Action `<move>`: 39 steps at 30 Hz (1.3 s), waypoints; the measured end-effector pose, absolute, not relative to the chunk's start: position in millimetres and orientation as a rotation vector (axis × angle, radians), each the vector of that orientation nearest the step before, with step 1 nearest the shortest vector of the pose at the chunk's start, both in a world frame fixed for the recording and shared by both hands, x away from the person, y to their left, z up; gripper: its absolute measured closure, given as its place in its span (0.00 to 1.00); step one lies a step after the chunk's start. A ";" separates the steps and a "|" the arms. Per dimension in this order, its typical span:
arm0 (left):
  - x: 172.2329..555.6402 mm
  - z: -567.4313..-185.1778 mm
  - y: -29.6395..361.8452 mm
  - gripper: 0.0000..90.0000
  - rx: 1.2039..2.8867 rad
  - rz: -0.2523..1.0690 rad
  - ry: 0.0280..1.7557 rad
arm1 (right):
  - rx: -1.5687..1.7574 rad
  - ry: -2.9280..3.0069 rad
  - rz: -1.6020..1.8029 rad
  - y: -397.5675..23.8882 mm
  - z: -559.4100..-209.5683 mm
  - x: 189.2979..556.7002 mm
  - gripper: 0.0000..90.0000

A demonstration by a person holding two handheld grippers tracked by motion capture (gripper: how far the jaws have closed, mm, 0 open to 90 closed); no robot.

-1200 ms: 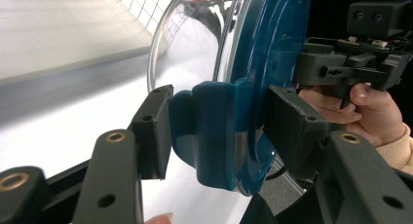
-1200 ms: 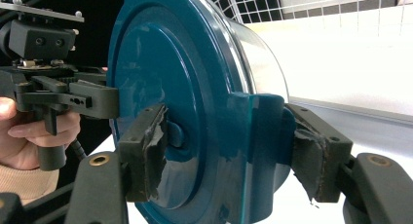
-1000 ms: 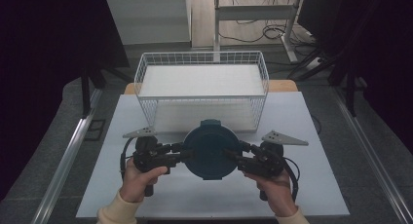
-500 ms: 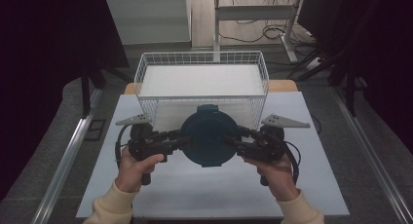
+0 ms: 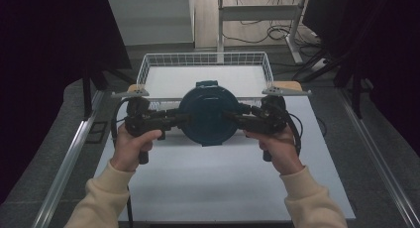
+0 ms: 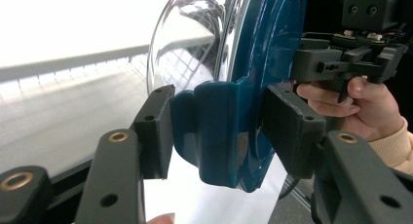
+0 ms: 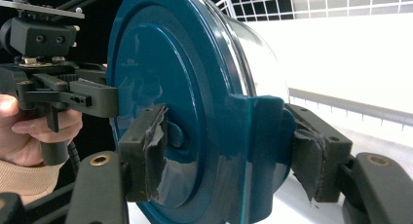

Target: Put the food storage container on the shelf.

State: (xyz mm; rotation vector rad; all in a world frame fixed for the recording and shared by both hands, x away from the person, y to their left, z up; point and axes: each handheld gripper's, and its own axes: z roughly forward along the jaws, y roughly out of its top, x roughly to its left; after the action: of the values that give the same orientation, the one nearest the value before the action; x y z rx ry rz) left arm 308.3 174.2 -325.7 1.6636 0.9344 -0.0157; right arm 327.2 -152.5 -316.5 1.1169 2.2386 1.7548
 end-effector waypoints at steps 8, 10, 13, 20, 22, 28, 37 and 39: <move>335.6 -311.7 176.4 0.52 1.657 -0.019 0.939 | 1.119 2.238 1.753 -149.8 -300.7 355.8 0.40; 342.2 -309.2 177.4 0.52 1.653 -0.018 0.940 | 1.125 2.242 1.749 -148.7 -296.7 362.4 0.40; 351.6 -304.5 178.7 0.52 1.653 -0.015 0.949 | 1.130 2.250 1.754 -147.3 -293.1 373.9 0.40; 375.5 -295.0 181.3 0.52 1.653 -0.041 0.969 | 1.154 2.267 1.746 -144.4 -283.0 398.1 0.40; 380.9 -293.8 180.8 0.52 1.651 -0.050 0.975 | 1.159 2.275 1.738 -144.4 -280.6 404.1 0.40; 398.5 -293.0 182.4 0.52 1.651 -0.058 0.985 | 1.184 2.288 1.730 -143.5 -278.3 422.0 0.40; 425.5 -304.3 188.4 0.51 1.631 -0.108 1.049 | 1.249 2.314 1.709 -135.8 -286.0 450.9 0.39; 431.2 -308.2 188.7 0.51 1.631 -0.118 1.065 | 1.273 2.319 1.707 -135.0 -290.0 456.9 0.39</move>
State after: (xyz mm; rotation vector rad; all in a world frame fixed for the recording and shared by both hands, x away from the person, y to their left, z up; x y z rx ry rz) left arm 431.2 188.7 -308.2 1.6314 1.0649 -0.1182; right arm 456.9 -135.0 -290.0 1.2732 2.3192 1.7069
